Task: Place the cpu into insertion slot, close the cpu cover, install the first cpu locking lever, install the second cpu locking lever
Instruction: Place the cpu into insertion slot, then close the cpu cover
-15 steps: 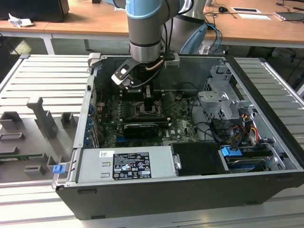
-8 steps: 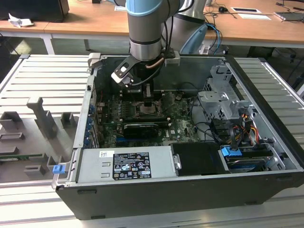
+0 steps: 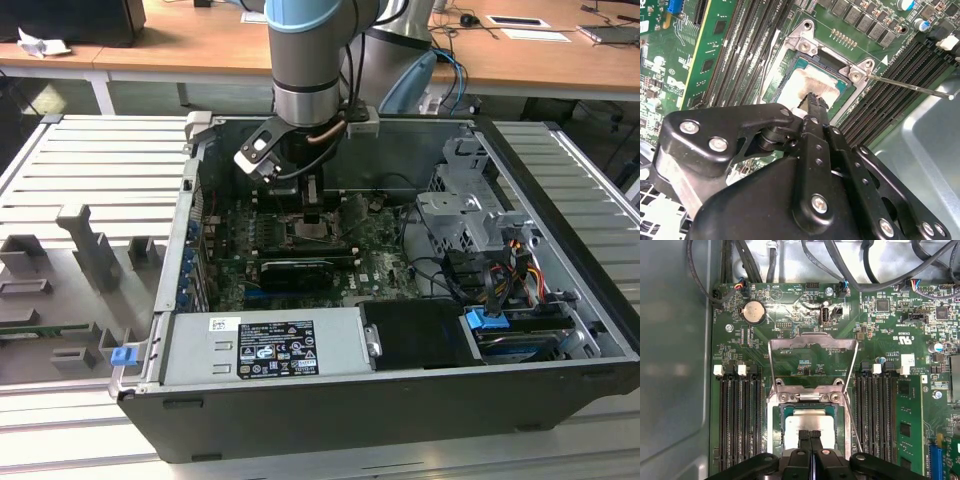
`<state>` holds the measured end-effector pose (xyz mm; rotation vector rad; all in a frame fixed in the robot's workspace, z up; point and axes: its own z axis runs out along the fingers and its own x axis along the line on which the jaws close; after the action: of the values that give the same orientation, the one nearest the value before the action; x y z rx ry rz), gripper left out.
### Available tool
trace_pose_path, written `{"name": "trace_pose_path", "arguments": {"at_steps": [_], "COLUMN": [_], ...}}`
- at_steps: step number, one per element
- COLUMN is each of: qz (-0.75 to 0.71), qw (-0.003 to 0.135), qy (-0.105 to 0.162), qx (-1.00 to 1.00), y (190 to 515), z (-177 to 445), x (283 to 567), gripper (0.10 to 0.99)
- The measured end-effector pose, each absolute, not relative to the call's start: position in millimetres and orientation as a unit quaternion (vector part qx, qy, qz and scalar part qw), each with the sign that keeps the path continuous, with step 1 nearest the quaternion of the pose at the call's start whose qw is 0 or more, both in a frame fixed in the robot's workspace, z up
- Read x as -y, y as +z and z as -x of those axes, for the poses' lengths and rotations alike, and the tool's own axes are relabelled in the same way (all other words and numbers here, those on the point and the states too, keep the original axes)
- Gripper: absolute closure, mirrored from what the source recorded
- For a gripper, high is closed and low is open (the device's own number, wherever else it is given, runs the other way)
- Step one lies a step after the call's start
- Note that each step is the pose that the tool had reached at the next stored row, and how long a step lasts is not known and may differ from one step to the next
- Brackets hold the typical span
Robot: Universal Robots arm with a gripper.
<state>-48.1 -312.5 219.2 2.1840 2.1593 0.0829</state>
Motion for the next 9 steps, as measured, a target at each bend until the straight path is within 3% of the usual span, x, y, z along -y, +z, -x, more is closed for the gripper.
{"name": "trace_pose_path", "arguments": {"at_steps": [9], "qz": [-0.710], "qw": [0.034], "qy": [0.027], "qx": [-0.702], "y": [222.7], "z": [47.4], "x": [312.5], "gripper": [0.980]}}
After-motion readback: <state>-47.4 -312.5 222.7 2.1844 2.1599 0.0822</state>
